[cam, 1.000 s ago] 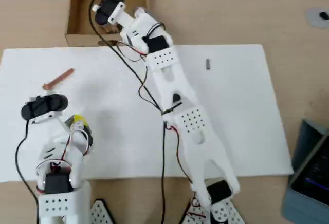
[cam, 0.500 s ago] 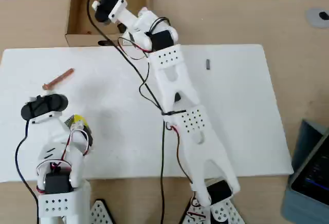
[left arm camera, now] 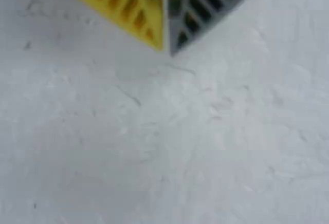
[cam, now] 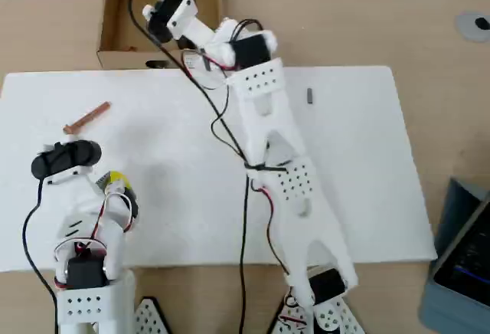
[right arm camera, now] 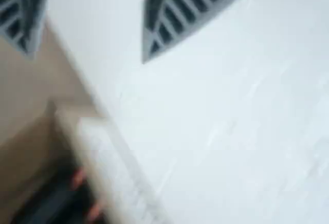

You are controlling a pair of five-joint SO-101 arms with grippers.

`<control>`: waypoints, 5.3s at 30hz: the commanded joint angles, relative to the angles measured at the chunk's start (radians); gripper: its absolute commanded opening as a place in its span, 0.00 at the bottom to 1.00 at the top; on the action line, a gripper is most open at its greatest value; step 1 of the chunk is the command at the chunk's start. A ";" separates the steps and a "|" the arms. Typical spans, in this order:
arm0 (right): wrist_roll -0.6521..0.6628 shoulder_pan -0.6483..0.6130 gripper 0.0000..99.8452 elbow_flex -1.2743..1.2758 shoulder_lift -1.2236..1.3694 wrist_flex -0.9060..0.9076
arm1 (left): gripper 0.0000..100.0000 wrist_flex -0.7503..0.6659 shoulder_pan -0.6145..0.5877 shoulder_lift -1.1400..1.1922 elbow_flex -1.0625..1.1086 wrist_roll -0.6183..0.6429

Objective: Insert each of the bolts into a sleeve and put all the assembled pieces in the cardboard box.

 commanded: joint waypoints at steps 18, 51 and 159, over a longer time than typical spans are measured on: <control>0.055 0.051 0.16 0.526 -0.567 0.146 | 0.00 0.005 0.000 -0.010 0.011 0.011; 0.692 0.050 0.24 1.719 -1.030 -0.163 | 0.00 0.005 -0.002 -0.010 0.011 0.011; -0.089 0.438 0.01 2.104 -1.745 -0.044 | 0.00 0.318 -0.097 0.582 -0.829 -0.255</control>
